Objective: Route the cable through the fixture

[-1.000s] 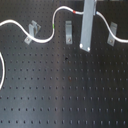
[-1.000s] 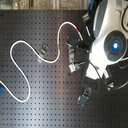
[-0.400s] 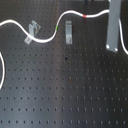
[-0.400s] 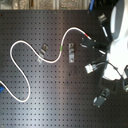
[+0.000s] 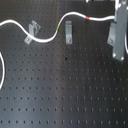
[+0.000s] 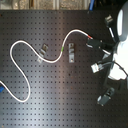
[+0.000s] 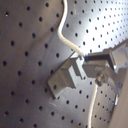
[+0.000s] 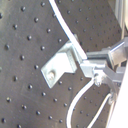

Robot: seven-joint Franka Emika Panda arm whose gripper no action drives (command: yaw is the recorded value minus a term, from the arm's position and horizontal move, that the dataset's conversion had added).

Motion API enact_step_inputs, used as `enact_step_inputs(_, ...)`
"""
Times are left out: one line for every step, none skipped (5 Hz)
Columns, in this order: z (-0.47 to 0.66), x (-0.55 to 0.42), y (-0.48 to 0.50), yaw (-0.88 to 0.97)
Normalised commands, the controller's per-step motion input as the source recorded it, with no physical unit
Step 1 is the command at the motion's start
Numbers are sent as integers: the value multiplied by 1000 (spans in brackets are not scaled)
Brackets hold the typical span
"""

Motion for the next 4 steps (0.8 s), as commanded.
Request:
enact_step_inputs(117,-43,11,557)
enact_step_inputs(11,-74,-155,314)
enact_step_inputs(1,-222,-244,260)
enact_step_inputs(5,-323,-211,300)
